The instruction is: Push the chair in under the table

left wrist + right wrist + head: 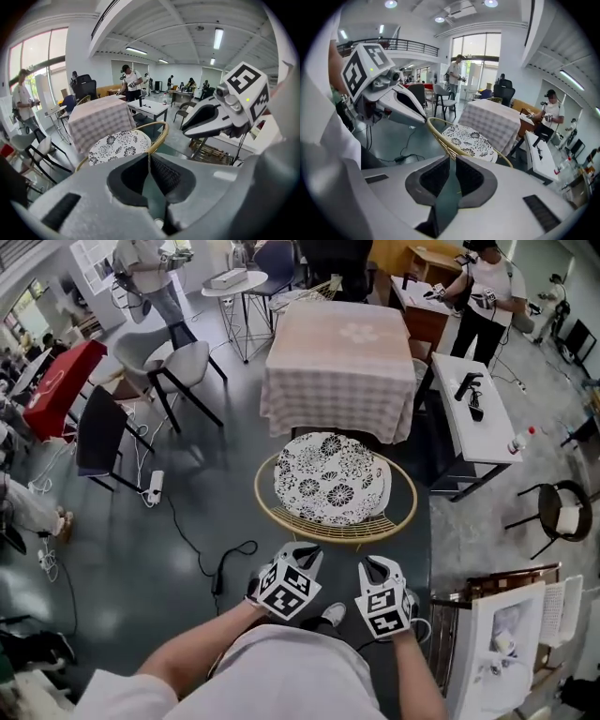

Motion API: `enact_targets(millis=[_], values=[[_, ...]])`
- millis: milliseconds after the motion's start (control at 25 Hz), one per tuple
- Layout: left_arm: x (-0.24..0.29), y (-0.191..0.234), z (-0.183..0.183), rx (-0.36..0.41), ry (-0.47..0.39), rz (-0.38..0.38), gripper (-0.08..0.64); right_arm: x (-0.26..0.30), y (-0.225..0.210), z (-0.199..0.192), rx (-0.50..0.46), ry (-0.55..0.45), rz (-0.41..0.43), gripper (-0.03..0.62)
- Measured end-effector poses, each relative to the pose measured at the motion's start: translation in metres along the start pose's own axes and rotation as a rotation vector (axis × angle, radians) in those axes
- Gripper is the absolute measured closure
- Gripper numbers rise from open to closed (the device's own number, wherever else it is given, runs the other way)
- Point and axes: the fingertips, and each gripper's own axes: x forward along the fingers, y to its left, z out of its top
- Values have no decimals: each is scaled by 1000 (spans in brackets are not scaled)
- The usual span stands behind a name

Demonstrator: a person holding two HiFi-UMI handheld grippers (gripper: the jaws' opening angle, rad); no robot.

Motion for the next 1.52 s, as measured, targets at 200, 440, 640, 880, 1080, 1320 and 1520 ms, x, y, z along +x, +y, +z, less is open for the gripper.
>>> enact_targets(millis=[200, 440, 640, 880, 1080, 1320, 1520], values=[[9, 16, -8, 172, 57, 42, 511, 14, -13, -7, -217, 34, 58, 586], [24, 27, -22, 410, 171, 39, 451, 36, -22, -18, -444, 103, 117, 515], [40, 36, -39, 517, 269, 14, 408, 51, -28, -24, -676, 137, 98, 506], [54, 51, -45, 668, 358, 76, 403, 74, -25, -26, -886, 163, 102, 503], [56, 54, -43, 732, 392, 59, 462, 78, -28, -25, -858, 183, 158, 523], [59, 55, -43, 748, 398, 43, 463, 80, -31, -24, -798, 190, 190, 522], [65, 67, -41, 733, 400, 61, 463, 92, -36, -18, -747, 197, 176, 521]])
